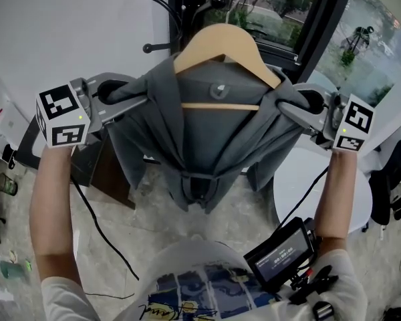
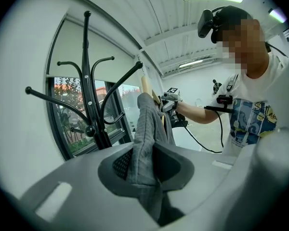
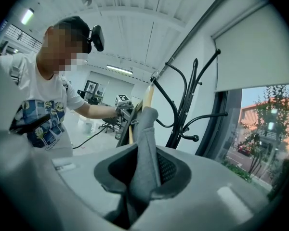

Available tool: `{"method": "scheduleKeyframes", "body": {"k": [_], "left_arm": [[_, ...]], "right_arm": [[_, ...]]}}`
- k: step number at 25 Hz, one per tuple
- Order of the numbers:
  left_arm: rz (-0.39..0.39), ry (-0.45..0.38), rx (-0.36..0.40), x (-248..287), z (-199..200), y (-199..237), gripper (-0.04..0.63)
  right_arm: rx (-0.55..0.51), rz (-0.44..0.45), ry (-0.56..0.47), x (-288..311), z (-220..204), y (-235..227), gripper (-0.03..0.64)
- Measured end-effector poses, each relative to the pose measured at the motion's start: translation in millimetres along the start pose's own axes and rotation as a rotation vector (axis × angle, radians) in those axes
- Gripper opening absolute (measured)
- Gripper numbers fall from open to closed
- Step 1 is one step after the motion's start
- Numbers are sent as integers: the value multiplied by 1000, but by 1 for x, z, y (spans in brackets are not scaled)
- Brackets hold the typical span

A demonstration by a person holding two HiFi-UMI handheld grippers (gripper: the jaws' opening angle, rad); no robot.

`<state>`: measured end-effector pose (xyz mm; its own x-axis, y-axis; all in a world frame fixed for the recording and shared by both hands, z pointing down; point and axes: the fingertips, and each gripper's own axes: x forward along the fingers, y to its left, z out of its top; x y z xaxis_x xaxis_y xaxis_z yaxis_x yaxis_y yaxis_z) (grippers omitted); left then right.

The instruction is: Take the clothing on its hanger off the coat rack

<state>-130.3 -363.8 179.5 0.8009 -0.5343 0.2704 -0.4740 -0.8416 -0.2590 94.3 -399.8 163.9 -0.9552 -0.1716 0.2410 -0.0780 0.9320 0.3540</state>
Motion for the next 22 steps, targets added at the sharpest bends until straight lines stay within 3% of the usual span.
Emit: {"method": "scheduleKeyframes", "body": {"k": [8, 15, 22], "left_arm": [[-23, 2, 4, -12, -9, -26, 54], [-34, -8, 10, -65, -13, -93, 54], [-40, 11, -27, -114, -48, -143, 54]], "right_arm": [[-2, 3, 3, -1, 0, 31, 64], [-3, -7, 13, -3, 27, 116, 63], [40, 16, 15, 21, 25, 189, 63]]}}
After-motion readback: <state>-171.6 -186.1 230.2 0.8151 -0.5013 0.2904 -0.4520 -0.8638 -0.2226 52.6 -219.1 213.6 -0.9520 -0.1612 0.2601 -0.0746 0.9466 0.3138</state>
